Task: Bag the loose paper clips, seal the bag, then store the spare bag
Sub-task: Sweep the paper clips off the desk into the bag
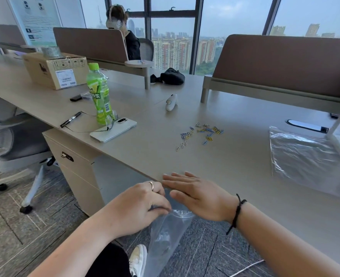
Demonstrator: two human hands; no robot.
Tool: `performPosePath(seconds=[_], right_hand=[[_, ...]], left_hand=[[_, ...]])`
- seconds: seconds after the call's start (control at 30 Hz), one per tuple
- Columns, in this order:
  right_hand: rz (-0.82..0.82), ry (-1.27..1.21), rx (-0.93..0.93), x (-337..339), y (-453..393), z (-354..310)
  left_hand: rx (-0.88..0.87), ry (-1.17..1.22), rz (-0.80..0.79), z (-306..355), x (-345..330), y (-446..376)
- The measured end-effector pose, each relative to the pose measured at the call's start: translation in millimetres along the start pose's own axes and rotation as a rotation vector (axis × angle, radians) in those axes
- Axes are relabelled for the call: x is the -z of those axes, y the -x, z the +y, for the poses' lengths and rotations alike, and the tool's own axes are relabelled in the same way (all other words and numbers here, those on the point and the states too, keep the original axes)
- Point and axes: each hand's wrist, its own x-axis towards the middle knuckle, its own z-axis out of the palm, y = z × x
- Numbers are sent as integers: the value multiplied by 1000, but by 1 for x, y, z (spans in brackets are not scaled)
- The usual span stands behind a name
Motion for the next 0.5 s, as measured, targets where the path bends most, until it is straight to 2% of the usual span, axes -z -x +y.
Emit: performPosePath(seconds=[0.27, 0.37, 0.5], right_hand=[[-41, -687, -57, 8, 25, -16], [49, -914, -147, 10, 25, -8], [206, -927, -234, 22, 20, 11]], left_hand=[[-37, 16, 14, 6, -4, -5], [-25, 7, 16, 8, -5, -4], [-4, 0, -1, 7, -5, -5]])
